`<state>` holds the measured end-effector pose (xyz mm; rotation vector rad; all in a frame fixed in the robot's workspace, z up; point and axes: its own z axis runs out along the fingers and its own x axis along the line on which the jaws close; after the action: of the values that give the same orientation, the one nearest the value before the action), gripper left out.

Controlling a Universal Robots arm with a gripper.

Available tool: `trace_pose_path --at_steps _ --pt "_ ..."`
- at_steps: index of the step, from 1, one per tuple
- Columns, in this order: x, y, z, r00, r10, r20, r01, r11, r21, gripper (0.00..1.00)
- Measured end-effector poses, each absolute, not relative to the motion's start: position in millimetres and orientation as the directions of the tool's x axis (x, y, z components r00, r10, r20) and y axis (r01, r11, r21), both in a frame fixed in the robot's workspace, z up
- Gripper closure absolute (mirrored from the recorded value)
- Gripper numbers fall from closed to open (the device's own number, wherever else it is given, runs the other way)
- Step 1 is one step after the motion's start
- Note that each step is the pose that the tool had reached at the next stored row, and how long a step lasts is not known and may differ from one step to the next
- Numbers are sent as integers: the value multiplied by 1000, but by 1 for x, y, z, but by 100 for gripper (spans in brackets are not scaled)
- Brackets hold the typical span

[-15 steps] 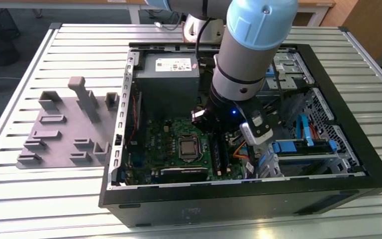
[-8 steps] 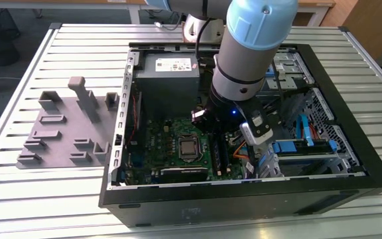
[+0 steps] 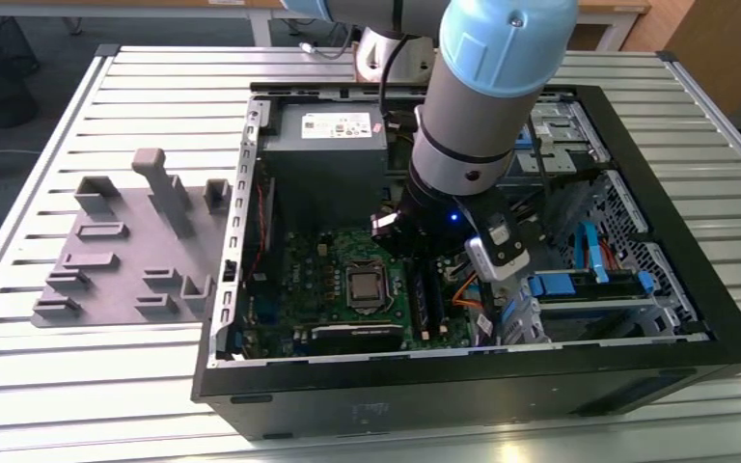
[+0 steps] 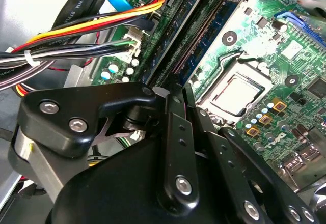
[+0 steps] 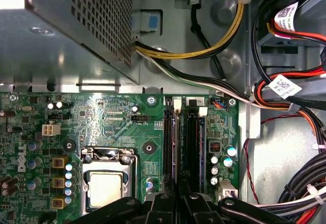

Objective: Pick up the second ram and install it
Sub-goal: 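Press down the second ram until it locks into place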

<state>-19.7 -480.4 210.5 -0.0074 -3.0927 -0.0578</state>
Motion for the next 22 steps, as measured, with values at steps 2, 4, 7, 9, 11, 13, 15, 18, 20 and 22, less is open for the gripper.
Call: trace_pose_path --at_steps 2,4,7,9,11,13,15,18,20,22 --pt "-20 -480 210 -999 4 48 6 999 37 86" --pt "-20 -480 210 -999 4 48 6 999 37 86" --pt "-20 -480 210 -999 4 48 6 999 37 86" --pt "-20 -480 210 -999 4 48 6 999 37 86" --pt "-20 -481 212 -999 4 48 6 999 37 86" --pt "-20 -480 214 -999 4 48 6 999 37 86" --pt "-20 -480 216 -999 4 48 6 999 37 86" --pt "-20 -480 216 -999 4 48 6 999 37 86" --pt "-20 -480 216 -999 7 48 9 999 37 86" --pt "-19 -480 215 -999 14 48 16 999 37 86"
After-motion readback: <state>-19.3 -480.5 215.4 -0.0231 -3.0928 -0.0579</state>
